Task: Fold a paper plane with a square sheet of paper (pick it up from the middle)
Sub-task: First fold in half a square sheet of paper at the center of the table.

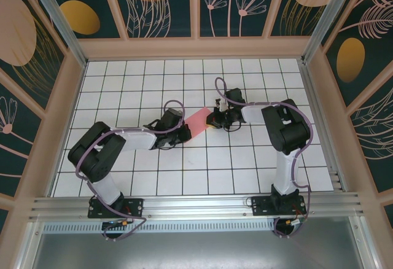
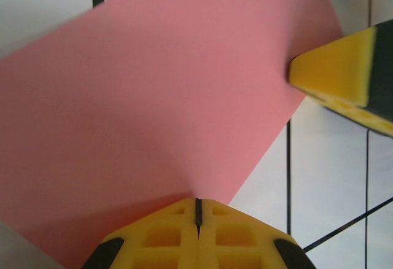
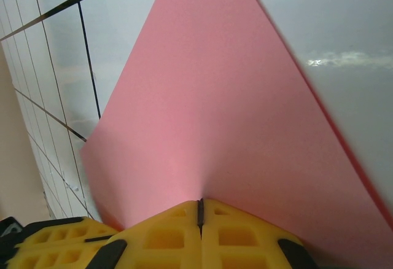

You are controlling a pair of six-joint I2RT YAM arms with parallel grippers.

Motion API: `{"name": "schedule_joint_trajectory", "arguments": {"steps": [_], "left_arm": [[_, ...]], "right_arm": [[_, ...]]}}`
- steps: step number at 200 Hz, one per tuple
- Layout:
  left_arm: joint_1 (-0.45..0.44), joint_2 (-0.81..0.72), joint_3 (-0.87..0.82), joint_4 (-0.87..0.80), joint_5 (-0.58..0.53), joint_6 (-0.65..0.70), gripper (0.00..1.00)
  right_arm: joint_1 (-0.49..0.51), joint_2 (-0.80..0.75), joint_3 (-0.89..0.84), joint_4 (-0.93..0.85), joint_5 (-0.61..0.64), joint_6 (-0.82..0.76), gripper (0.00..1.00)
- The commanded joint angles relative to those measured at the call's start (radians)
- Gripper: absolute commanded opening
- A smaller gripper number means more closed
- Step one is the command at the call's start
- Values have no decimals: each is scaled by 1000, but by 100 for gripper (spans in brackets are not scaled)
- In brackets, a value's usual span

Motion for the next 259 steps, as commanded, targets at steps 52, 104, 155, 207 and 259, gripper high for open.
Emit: {"name": "schedule_joint_trajectory", "arguments": {"steps": [52, 104, 155, 207, 259], "left_arm": [[0, 35, -22, -32, 34, -8, 0], [1, 48, -15, -62, 15, -7, 0], [0, 53, -12, -81, 6, -17, 0], [-1, 61, -1, -171, -30, -44, 0], [0, 48, -35, -239, -58, -73, 0]], "right_arm": [[-8, -79, -29, 51, 29, -73, 0], [105, -82, -48, 33, 67, -62, 0], [149, -34, -35, 18, 85, -43, 0], [135, 3, -5, -38, 145, -89, 0], [-27, 6, -15, -15, 175, -112, 0]]}}
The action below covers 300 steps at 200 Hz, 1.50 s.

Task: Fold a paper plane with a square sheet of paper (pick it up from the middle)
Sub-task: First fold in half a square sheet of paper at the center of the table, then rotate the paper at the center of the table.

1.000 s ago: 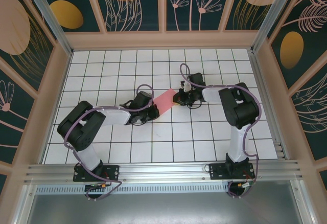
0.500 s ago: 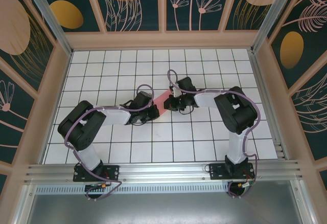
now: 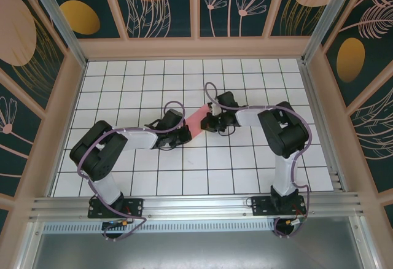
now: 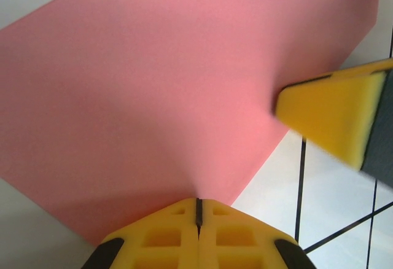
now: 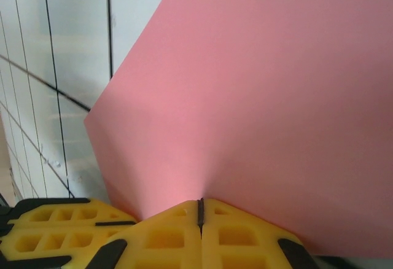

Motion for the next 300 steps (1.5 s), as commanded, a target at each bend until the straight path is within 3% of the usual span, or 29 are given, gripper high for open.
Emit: {"name": "schedule_joint_trajectory", "arguments": {"steps": [1, 64, 126, 155, 180, 239, 300], "left_arm": [[1, 30, -49, -194, -66, -24, 0], [0, 13, -63, -188, -62, -30, 0], [1, -42, 5, -143, -33, -11, 1], [17, -108, 99, -172, -75, 10, 16], [81, -159, 118, -203, -117, 27, 30], [281, -305, -5, -243, -214, 19, 46], [337, -342, -68, -248, -256, 24, 62]], "right_arm": [[-107, 36, 3, -17, 110, -39, 0], [-220, 78, 74, -26, 168, -35, 0], [-206, -57, 86, -55, 160, -29, 0], [-130, -146, 47, -83, 237, -13, 0], [-12, -155, 37, -106, 319, 11, 1], [204, 18, 199, -154, 349, 45, 5], [296, 179, 394, -248, 345, 21, 4]]}}
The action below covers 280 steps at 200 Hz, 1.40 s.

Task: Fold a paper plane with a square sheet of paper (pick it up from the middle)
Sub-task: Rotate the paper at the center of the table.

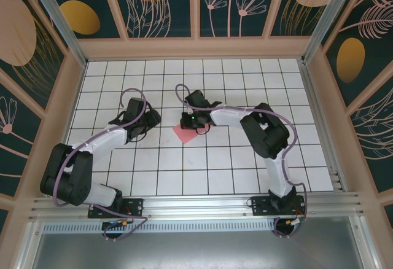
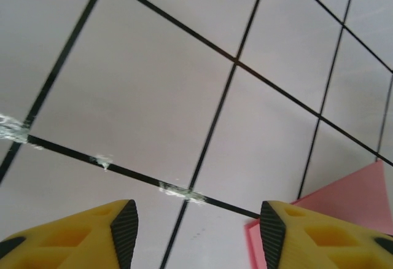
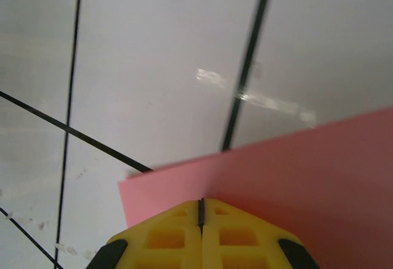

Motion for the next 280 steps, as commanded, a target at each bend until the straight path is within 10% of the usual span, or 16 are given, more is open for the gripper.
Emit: {"name": "schedule_joint_trajectory", "arguments": {"steps": [1, 112, 179, 280], "left_arm": [[10, -23, -14, -24, -38, 7, 62], [12, -51, -26, -3, -87, 64, 98], [12, -39, -46, 98, 96, 93, 98], [-27, -39, -111, 268, 371, 16, 99]], "right_arm": [[28, 52, 74, -76, 12, -7, 4], [-24, -99, -81, -284, -27, -556, 3], [-93, -266, -174, -116, 174, -75, 36], [-210, -201, -212, -13, 1, 64, 39]]}}
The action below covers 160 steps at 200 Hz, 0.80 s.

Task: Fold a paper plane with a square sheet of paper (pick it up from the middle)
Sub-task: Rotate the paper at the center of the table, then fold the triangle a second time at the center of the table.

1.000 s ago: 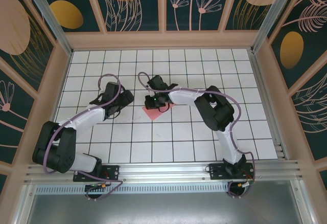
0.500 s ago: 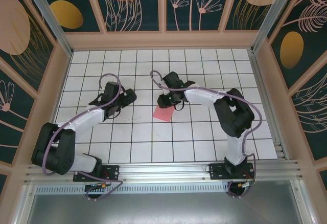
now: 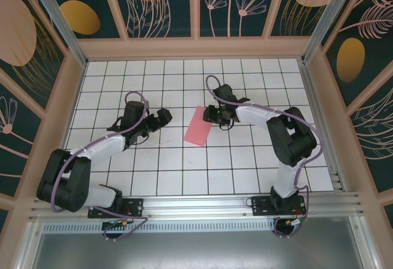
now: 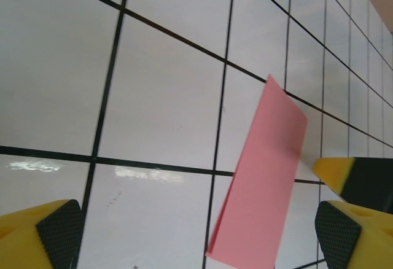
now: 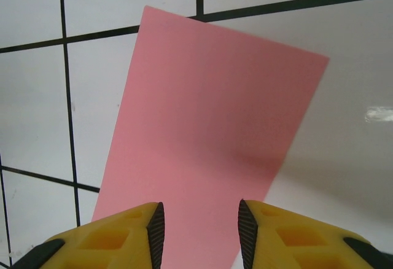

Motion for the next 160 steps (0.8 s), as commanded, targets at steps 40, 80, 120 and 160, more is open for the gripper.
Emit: {"name": "schedule_joint_trajectory", "arguments": {"steps": [40, 80, 120, 160], "left_arm": [[-124, 92, 24, 46, 58, -73, 97], [-208, 164, 48, 61, 55, -128, 96], [-232, 200, 57, 111, 108, -155, 93], [-244, 230, 76, 122, 129, -157, 91]], "right_arm": [[-4, 97, 37, 13, -80, 26, 36], [-5, 116, 19, 7, -73, 25, 35], [-34, 130, 8, 1, -69, 23, 35], [-37, 139, -4, 7, -76, 25, 33]]}}
